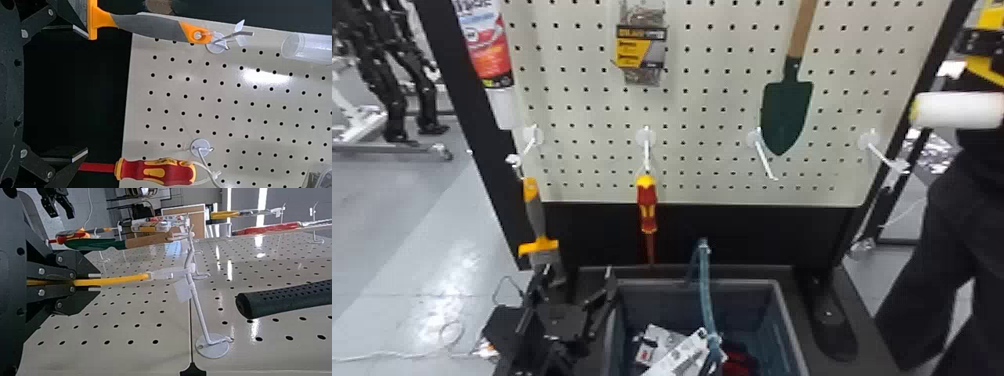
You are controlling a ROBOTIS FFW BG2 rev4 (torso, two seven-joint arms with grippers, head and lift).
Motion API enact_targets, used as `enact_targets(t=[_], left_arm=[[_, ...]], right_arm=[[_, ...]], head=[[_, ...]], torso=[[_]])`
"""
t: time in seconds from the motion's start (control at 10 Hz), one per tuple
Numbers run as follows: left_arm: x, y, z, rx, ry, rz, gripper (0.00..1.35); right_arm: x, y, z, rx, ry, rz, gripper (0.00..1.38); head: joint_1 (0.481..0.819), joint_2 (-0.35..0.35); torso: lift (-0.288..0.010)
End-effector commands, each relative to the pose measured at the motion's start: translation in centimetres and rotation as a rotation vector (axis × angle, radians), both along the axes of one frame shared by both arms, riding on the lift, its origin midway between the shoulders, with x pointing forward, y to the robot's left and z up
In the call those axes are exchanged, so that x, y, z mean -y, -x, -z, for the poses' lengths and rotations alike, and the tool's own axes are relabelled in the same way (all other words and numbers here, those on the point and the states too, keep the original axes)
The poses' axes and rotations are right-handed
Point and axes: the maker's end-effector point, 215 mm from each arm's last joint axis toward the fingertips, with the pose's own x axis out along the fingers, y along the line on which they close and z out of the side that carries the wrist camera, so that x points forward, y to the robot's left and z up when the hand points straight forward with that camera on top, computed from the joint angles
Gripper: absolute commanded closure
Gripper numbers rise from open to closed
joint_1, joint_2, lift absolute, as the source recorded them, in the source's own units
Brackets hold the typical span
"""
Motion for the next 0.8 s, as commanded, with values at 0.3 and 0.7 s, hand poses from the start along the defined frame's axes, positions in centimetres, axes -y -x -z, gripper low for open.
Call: enact_targets(t=[0.3, 0.7], left_arm=[[0.00, 0.00, 0.01, 0.000, 0.000, 0.000, 0.26], [-0.11, -0.01, -0.04, 0.001, 0.001, -0.002, 0.26]], right_arm=[[-0.20, 0.37, -0.38, 0.011, -0.003, -0.008, 1.29], [0.03, 1.07, -0.70, 0.020, -0.016, -0.006, 1.29]], head=[[0.549, 0.000], [0.549, 0.000]], torso=[[-0.100], [-0.100]])
